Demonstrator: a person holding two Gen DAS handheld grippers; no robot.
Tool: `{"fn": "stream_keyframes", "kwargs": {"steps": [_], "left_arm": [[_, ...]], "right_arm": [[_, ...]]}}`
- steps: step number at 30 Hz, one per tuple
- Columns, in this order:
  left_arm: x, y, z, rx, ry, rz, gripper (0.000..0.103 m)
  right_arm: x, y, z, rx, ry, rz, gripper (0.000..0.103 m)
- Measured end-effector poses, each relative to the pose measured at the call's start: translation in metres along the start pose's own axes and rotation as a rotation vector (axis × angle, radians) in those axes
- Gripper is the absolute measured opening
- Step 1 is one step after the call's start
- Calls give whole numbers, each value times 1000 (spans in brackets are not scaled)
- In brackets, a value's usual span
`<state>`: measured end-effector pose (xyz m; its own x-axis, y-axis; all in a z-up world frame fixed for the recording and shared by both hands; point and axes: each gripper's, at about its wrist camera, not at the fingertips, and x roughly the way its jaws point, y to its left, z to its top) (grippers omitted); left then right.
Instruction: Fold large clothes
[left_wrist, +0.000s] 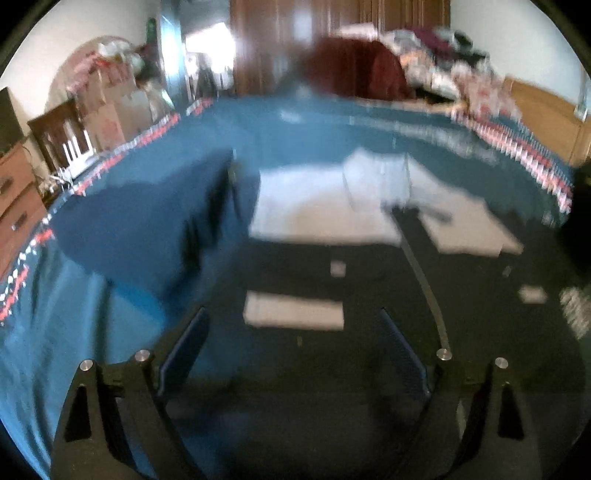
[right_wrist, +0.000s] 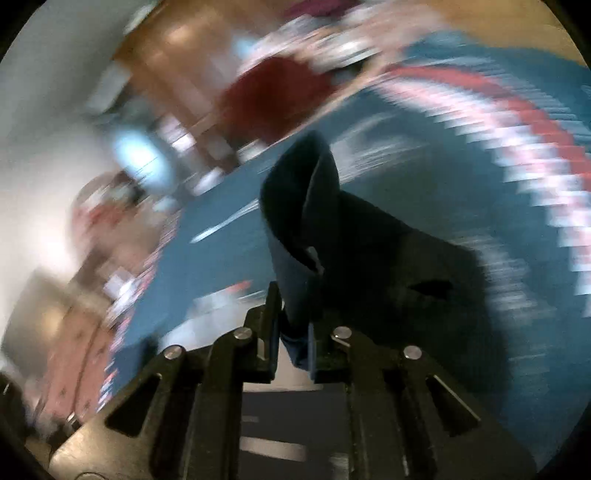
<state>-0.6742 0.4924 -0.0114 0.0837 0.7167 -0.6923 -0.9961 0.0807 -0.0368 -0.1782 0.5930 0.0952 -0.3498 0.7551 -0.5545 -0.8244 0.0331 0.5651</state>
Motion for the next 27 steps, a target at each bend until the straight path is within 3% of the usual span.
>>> {"fn": "stream_keyframes", "kwargs": {"steps": [2,5,10,15,17,22,27], "left_arm": [[-19,12,10,-12,-51,2,94],[-34,30,15,-2,-70,17,96],[-46,74,9,-18,-54,62,96],[-41,104,-1,-74,-36,81,96],[-37,110,-5,-100,-32,80,96],[-25,101,-13,-143,-17,47,96],[-20,83,-18,-119,7,26,96]], "right_arm": [[68,66,-21,-64,86,70,11],[153,122,-59,-45,207,140,11],[230,172,-118,-63,341,164,11],[247,177,-133,-65,378,144,12],[248,177,-131,-68,406,156,16],[253,213,-147,-229,483,203,16],[259,213,-146,-200,464,205,14]]}}
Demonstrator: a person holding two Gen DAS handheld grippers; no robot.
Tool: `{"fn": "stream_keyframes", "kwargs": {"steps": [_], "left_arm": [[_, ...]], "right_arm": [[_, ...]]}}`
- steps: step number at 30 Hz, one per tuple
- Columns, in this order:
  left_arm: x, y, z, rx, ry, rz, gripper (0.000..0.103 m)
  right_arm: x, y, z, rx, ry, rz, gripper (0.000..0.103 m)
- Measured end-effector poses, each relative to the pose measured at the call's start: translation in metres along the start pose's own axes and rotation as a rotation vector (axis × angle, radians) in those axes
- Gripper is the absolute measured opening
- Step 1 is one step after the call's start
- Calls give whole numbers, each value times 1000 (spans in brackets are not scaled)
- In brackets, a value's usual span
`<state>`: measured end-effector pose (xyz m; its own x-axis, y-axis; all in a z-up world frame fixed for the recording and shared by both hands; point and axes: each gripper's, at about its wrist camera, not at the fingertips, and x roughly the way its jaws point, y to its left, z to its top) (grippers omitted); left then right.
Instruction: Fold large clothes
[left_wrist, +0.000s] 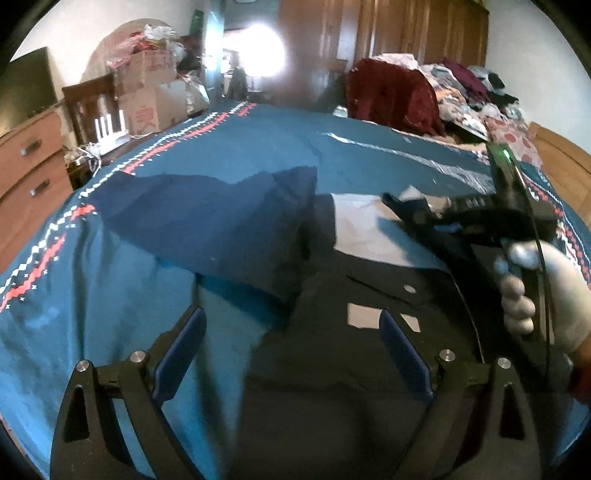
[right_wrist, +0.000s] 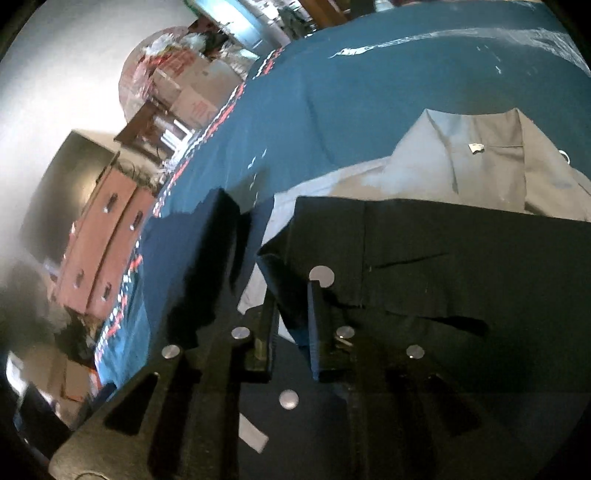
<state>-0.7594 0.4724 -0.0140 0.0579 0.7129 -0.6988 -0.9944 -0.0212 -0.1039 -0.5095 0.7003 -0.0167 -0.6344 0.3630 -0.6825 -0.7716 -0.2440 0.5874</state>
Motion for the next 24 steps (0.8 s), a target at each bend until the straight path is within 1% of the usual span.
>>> {"fn": "stream_keyframes", "kwargs": {"steps": [1,2,3,4,5,7,9,10,11,12,13,14,15,16,17,18,19,20,21,22,24], "left_arm": [[0,-3,-2,6,5,-7,96],[-1,-5,-2,11,8,-9,96],[-2,-7,-3,17,9,-10,96],[-4,-6,-3,21,7,-12,96],[-6,-5,-3,25,3,-12,96],[-10,3,-2,24,-13,-2,96],[-11,18,-1,8,-19,20,96],[-10,27,-1,-4,-17,36,96],[-9,36,-1,-21,-14,49,96],[-7,50,-1,-55,-6,66,96],[-5,63,-1,-93,-4,75,96],[-4,74,-1,-128,-6,77,96],[-4,84,-1,-161,-9,80,96],[-4,99,-1,-210,-16,97,96],[-4,109,-2,-236,-21,105,96],[-5,121,-1,-268,-27,118,96],[-5,128,-2,-278,-30,128,96],[-6,142,2,-290,-42,158,96],[-7,150,4,-296,-49,170,96],[-5,167,11,-313,-56,181,96],[6,197,25,-343,-51,172,96]], "right_arm": [[3,0,1,-3,-5,-7,19],[5,1,2,-13,2,-6,29],[4,1,1,-33,34,-13,33],[-1,3,-2,-48,36,-27,34],[-18,4,-6,-62,14,-23,34],[-72,-1,-19,-80,-79,17,33],[-135,-27,-40,-56,-184,0,32],[-164,-51,-53,-12,-223,-30,30],[-183,-74,-65,31,-240,-67,24],[-198,-101,-79,83,-248,-106,19],[-205,-129,-92,143,-235,-140,11],[-207,-155,-106,200,-207,-185,10],[-202,-178,-119,242,-162,-236,9],[-187,-202,-132,289,-76,-251,0],[-179,-216,-143,323,-50,-234,0],[-182,-220,-150,335,-95,-203,0],[-188,-214,-149,322,-104,-224,0],[-195,-204,-147,301,-128,-248,3],[-201,-193,-147,280,-162,-239,3],[-205,-184,-148,268,-188,-206,3],[-208,-165,-150,253,-212,-187,4]]}}
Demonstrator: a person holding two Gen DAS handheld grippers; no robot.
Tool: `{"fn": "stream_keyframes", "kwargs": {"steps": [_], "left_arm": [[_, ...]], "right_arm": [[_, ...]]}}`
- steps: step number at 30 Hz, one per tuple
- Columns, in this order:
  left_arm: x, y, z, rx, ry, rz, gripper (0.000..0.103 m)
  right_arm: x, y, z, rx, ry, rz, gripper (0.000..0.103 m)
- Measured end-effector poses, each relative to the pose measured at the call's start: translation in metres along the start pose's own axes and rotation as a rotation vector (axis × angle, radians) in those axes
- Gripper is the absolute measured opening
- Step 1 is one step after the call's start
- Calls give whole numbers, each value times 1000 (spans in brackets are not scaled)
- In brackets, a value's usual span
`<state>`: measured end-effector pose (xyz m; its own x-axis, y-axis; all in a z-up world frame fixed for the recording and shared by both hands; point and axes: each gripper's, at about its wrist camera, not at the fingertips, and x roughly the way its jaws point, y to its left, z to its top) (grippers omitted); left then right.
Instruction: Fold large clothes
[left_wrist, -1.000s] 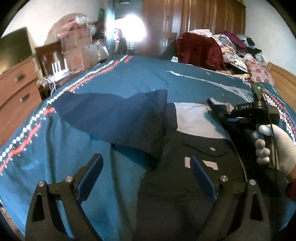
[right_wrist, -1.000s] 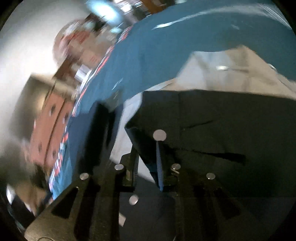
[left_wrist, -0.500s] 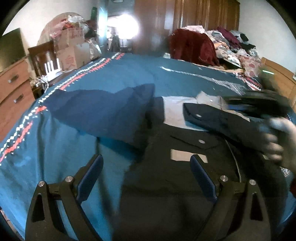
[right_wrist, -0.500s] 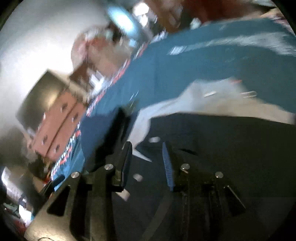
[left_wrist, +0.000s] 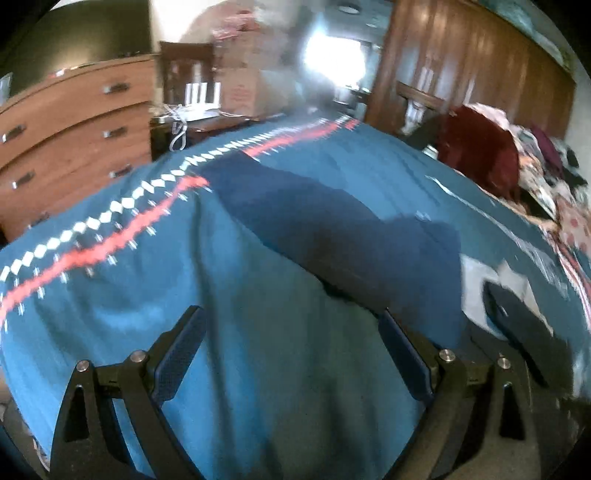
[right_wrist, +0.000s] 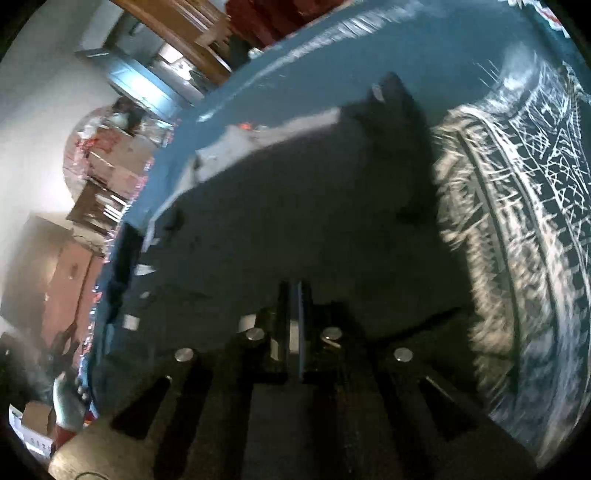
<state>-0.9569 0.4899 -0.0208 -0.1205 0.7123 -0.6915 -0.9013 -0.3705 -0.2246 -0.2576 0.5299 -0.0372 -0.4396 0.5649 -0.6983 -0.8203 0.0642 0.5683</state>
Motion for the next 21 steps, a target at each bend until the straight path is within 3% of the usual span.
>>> {"fn": "stream_keyframes", "kwargs": {"steps": [4,10,13,15,17,19,21], "left_arm": [[49,28,42,-78,59,-86,95],[146,49,87,-93,151,17,90],[184,73,101,-169,159,69,86],[201,87,108,-216,153,50,83],[208,87,114,-207,137,24,70],[213,83,121,-183,143,-53,17],[208,64,131,-157,137,-147,7]], "right_arm": [[4,29,-18,-5,40,38,14],[22,58,-44,-18,99,63,21],[30,69,-44,-30,109,52,22],[36,75,-44,-22,119,59,22],[38,77,-44,-24,117,45,22],[40,78,-43,-11,120,47,21],[40,79,-43,-8,120,53,21]]}}
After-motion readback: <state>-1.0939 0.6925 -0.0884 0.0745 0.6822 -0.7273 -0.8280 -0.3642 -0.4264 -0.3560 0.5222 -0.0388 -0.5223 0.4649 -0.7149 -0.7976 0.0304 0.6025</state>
